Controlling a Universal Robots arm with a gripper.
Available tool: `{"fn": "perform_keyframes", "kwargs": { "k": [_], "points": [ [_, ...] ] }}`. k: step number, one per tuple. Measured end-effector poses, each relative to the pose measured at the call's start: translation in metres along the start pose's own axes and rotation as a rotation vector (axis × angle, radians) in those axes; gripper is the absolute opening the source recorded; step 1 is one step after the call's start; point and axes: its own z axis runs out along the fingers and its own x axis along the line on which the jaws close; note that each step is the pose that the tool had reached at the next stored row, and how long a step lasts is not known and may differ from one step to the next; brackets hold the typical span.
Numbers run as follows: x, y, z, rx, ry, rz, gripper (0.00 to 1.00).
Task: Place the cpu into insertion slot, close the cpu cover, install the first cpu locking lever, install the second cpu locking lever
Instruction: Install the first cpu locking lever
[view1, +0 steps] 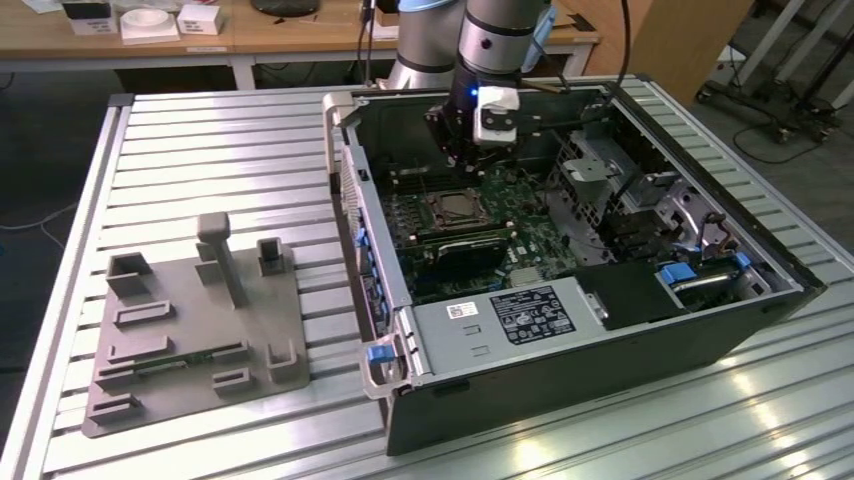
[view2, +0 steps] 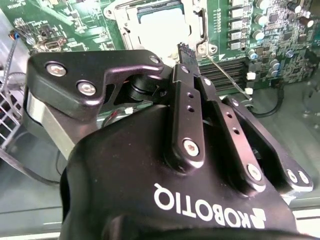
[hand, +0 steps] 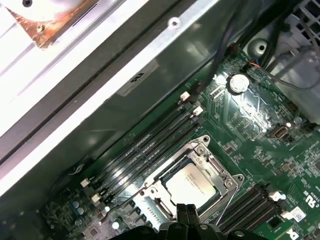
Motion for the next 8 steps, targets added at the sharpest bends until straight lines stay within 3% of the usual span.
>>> {"fn": "perform_keyframes", "kwargs": {
  "k": [8],
  "points": [
    [0.0, 0.0, 0.0, -0.0011, 0.0026, -0.04, 0.11]
  ]
}}
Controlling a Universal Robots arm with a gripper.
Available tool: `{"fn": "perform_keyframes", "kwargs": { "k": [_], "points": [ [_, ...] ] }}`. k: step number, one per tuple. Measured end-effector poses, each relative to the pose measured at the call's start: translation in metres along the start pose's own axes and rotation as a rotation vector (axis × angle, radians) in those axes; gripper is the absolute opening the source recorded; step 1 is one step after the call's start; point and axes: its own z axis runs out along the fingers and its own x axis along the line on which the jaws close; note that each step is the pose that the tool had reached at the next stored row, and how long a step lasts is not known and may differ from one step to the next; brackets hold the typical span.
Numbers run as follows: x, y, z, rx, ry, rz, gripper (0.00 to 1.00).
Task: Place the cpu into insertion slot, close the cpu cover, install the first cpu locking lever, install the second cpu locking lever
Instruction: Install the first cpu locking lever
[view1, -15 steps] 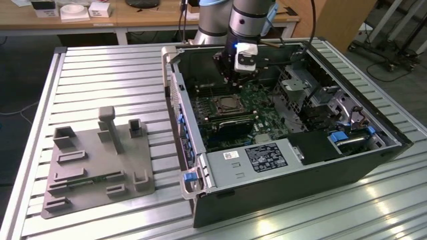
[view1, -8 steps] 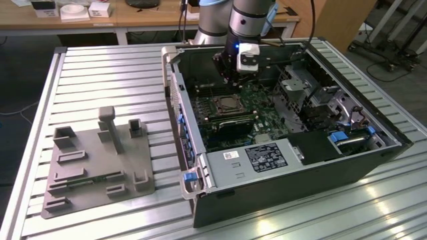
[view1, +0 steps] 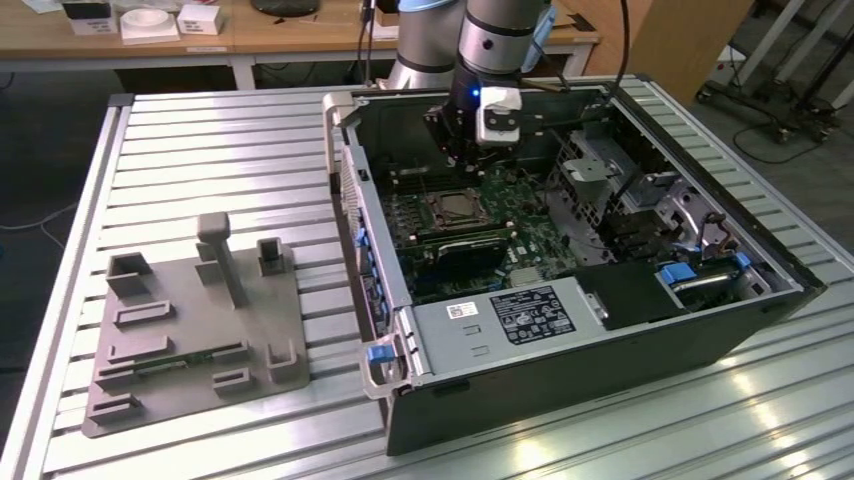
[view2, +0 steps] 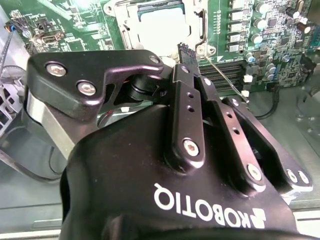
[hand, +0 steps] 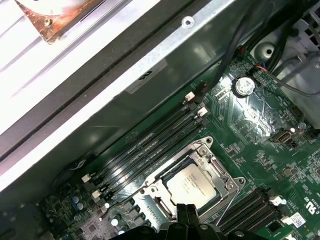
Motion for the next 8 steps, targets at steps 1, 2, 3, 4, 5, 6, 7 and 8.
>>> {"fn": "perform_keyframes", "kwargs": {
  "k": [1, 2, 3, 4, 5, 6, 7, 8],
  "points": [
    [0.0, 0.0, 0.0, -0.0003, 0.0003, -0.004, 0.11],
    [0.0, 0.0, 0.0, -0.0003, 0.0005, -0.007, 0.11],
    [0.0, 0.0, 0.0, -0.0003, 0.0006, -0.012, 0.11],
    [0.0, 0.0, 0.0, -0.0001, 0.0007, -0.017, 0.11],
    [0.0, 0.0, 0.0, 0.0001, 0.0008, -0.023, 0.11],
    [0.0, 0.0, 0.0, 0.0005, 0.0008, -0.03, 0.11],
    [0.0, 0.0, 0.0, 0.0007, 0.001, -0.04, 0.11],
    [0.0, 0.0, 0.0001, 0.0011, 0.0012, -0.053, 0.11]
  ]
}}
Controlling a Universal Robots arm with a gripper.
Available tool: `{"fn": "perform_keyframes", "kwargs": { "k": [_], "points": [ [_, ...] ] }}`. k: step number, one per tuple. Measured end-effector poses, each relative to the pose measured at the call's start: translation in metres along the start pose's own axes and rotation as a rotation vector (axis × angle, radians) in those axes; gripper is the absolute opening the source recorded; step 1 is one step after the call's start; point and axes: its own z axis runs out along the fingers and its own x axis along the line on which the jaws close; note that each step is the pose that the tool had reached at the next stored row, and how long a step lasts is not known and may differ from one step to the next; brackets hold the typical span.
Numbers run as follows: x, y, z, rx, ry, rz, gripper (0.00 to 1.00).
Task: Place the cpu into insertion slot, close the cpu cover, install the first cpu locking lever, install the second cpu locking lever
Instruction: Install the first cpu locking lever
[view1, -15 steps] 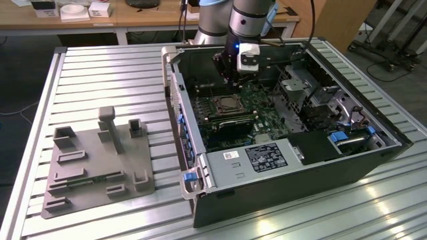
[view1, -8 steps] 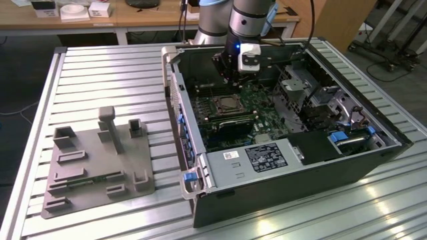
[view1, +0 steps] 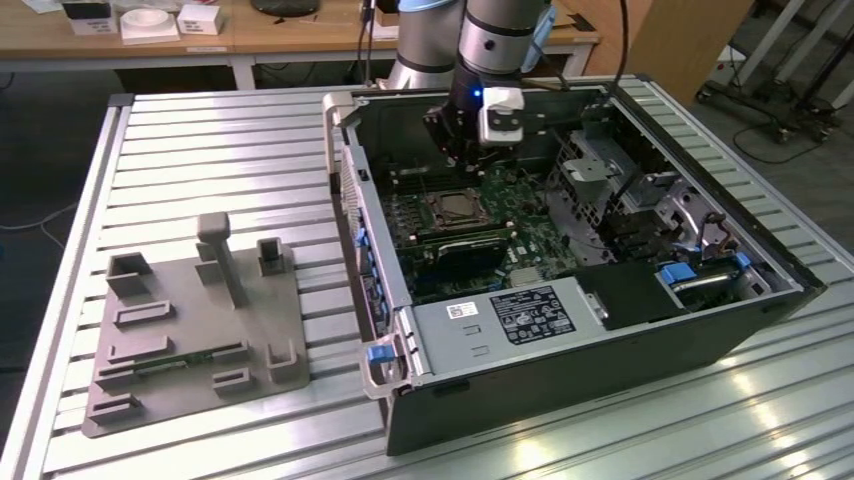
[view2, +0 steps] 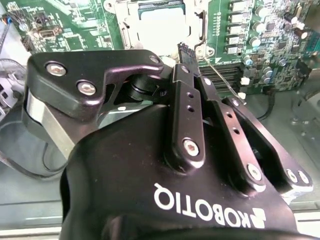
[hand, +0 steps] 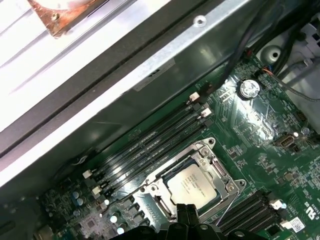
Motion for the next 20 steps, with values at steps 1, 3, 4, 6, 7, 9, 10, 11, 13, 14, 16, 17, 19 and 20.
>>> {"fn": "perform_keyframes", "kwargs": {
  "k": [1, 3, 4, 6, 7, 9, 10, 11, 13, 14, 16, 17, 19, 20],
  "points": [
    [0.0, 0.0, 0.0, 0.0004, 0.0002, -0.014, 0.11],
    [0.0, 0.0, 0.0001, 0.0015, 0.0007, -0.047, 0.11],
    [0.0, 0.0, 0.0002, 0.0021, 0.0009, -0.065, 0.11],
    [0.0, 0.0, 0.0003, 0.0032, 0.0014, -0.101, 0.11],
    [0.0, 0.0, 0.0003, 0.0038, 0.0017, -0.117, 0.11],
    [0.0, 0.0, 0.0003, 0.0046, 0.0022, -0.149, 0.11],
    [0.0, 0.0, 0.0004, 0.0051, 0.0025, -0.165, 0.11],
    [0.0, 0.0, 0.0004, 0.0055, 0.0028, -0.181, 0.11],
    [0.0, 0.0, 0.0004, 0.0065, 0.0032, -0.212, 0.11],
    [0.0, 0.0, 0.0004, 0.007, 0.0034, -0.227, 0.11],
    [0.0, 0.0, 0.0005, 0.0079, 0.0039, -0.256, 0.11],
    [0.0, 0.0, 0.0005, 0.0083, 0.0041, -0.27, 0.11],
    [0.0, 0.0, 0.0005, 0.0092, 0.0045, -0.298, 0.11],
    [0.0, 0.0, 0.0005, 0.0096, 0.0047, -0.311, 0.11]
  ]
}}
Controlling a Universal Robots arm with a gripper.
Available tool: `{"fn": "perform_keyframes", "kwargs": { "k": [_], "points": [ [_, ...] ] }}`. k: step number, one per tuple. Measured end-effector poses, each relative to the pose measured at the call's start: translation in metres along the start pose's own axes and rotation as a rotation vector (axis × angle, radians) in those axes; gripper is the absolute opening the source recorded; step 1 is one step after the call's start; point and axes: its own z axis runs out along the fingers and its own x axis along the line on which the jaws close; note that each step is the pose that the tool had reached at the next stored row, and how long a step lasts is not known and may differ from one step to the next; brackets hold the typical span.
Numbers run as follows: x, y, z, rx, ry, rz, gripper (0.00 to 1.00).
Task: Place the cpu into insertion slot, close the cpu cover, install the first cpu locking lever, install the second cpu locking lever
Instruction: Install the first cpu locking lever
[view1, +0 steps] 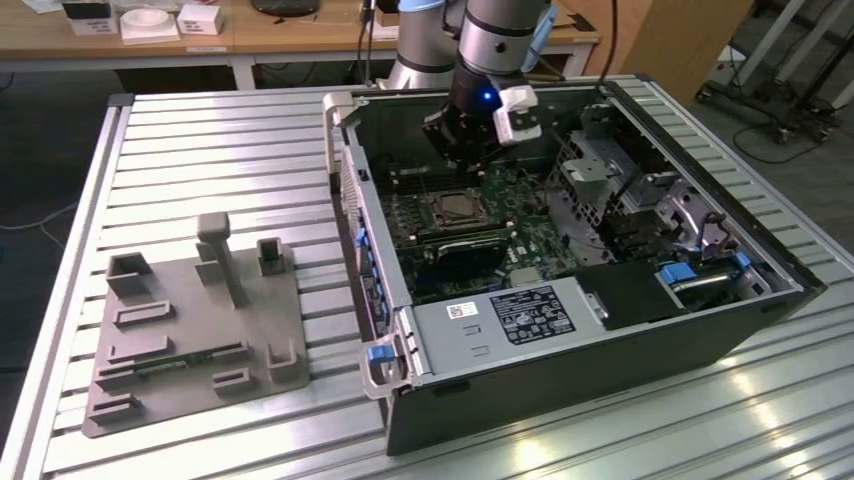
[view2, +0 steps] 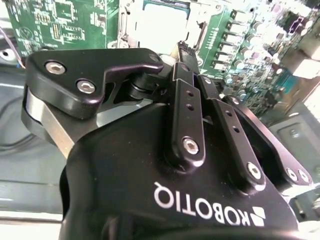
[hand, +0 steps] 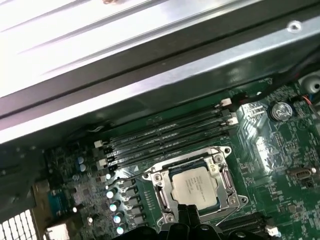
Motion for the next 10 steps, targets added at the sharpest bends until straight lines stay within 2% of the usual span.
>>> {"fn": "perform_keyframes", "kwargs": {
  "k": [10],
  "points": [
    [0.0, 0.0, 0.0, 0.0031, 0.002, -0.12, 0.11]
  ]
}}
